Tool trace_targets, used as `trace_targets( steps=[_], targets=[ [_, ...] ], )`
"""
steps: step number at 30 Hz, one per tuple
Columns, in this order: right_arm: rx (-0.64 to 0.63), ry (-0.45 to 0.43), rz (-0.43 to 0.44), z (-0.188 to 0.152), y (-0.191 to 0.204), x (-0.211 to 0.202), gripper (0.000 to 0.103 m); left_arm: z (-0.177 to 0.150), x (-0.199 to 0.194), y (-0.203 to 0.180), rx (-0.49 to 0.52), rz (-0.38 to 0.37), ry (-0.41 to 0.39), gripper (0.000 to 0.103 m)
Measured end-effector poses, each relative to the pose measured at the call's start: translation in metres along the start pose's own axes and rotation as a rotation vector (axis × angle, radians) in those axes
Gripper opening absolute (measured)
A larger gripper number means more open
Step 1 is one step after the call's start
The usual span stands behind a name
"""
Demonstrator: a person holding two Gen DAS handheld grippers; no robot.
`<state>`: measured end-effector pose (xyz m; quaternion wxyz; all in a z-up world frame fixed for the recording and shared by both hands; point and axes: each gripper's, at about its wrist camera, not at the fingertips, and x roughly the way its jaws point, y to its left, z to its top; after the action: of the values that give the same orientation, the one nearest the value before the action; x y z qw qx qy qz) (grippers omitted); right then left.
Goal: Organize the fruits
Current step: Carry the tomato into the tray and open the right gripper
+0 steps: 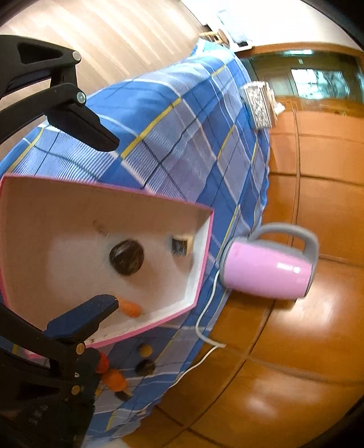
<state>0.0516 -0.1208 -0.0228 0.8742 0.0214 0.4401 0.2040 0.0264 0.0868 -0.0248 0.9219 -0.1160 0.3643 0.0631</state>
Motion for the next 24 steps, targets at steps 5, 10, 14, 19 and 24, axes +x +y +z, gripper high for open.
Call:
trace_targets(
  steps=[5,10,14,19,24],
  targets=[
    [-0.03,0.011,-0.002,0.013,0.016,0.015,0.026,0.004,0.011,0.017,-0.055,0.035,0.032,0.103],
    [-0.023,0.023,-0.013,0.021,0.025,0.028,0.026,0.0,0.022,0.026,-0.078,0.043,0.075,0.103],
    [-0.016,0.028,-0.022,0.019,0.027,0.032,0.029,-0.002,0.022,0.023,-0.069,0.037,0.082,0.103],
    [-0.005,0.014,-0.057,0.013,0.025,0.026,0.036,-0.002,0.022,0.018,-0.053,0.035,0.077,0.103],
    [0.014,-0.032,-0.126,0.003,0.018,0.009,0.046,-0.005,0.02,0.009,-0.018,0.019,0.081,0.103]
  ],
)
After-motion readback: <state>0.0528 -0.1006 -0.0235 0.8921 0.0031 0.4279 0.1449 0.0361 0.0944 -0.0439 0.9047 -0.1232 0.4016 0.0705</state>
